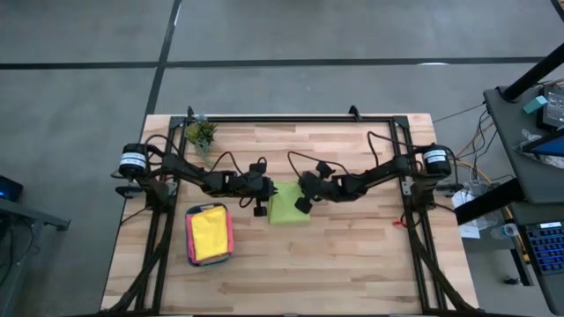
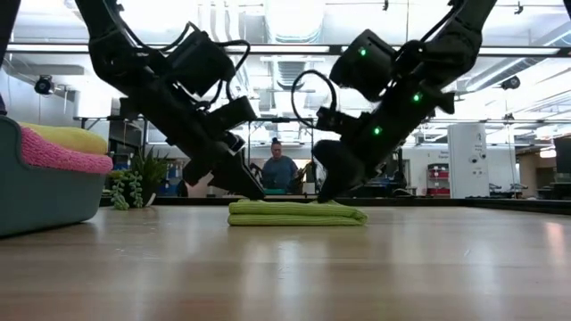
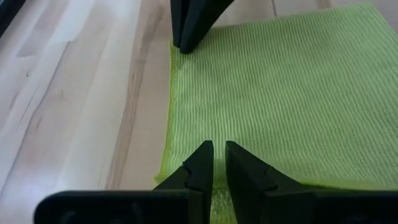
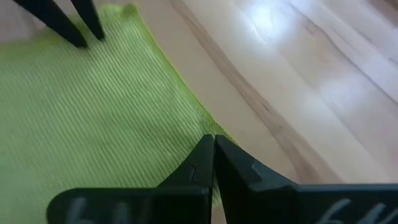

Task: Fold microfiber towels
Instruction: Fold the green microfiber cloth, then put the green microfiber cloth into the blue bin

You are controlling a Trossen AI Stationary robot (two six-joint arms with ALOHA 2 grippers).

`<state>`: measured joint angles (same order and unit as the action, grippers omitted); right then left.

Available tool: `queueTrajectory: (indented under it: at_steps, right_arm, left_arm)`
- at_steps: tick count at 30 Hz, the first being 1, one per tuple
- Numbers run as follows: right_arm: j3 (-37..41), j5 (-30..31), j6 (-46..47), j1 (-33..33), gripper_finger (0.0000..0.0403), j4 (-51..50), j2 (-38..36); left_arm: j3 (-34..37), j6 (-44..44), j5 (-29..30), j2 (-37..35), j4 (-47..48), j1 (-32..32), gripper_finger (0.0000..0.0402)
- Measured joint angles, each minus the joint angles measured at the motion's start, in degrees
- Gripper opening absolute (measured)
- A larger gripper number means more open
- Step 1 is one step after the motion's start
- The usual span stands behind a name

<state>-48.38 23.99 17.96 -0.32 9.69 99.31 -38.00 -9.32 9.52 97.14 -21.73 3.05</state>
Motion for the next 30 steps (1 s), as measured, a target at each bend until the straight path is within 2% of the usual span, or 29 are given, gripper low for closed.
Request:
queueTrajectory:
  at_steps: [10, 19, 22, 24, 27, 30]
  right_arm:
    - [0.1, 0.0, -0.2, -0.2, 0.0008, -0.9, 1.2]
    - [0.2, -0.7, 2.0, -0.2, 0.0009, -3.6, -2.0]
    - [0.2, -5.3, 5.5, -0.3, 0.0009, -3.8, -3.6]
    - [0.2, -11.0, 9.6, -0.8, 0.0013, -4.3, -4.9]
    - [0.2, -17.4, 16.8, -1.4, 0.0027, -6.0, -6.4]
    - [0.2, -19.6, 21.2, -1.3, 0.0052, -7.6, -7.8]
  left_arm:
    - [0.0, 1.5, 1.9, -0.2, 4.9, 0.4, 0.0028]
    - [0.0, 1.4, 1.9, -4.1, 7.3, 0.5, 0.0028]
    - [0.0, 1.4, 1.6, -7.0, 10.8, 0.3, 0.0028]
    - [0.0, 1.5, 0.7, -8.3, 13.3, 0.0, 0.0028]
    - [0.5, 1.6, -3.1, -9.3, 15.5, -0.6, 0.0028]
    - [1.1, 1.7, -8.8, -9.2, 15.6, -1.4, 0.0028]
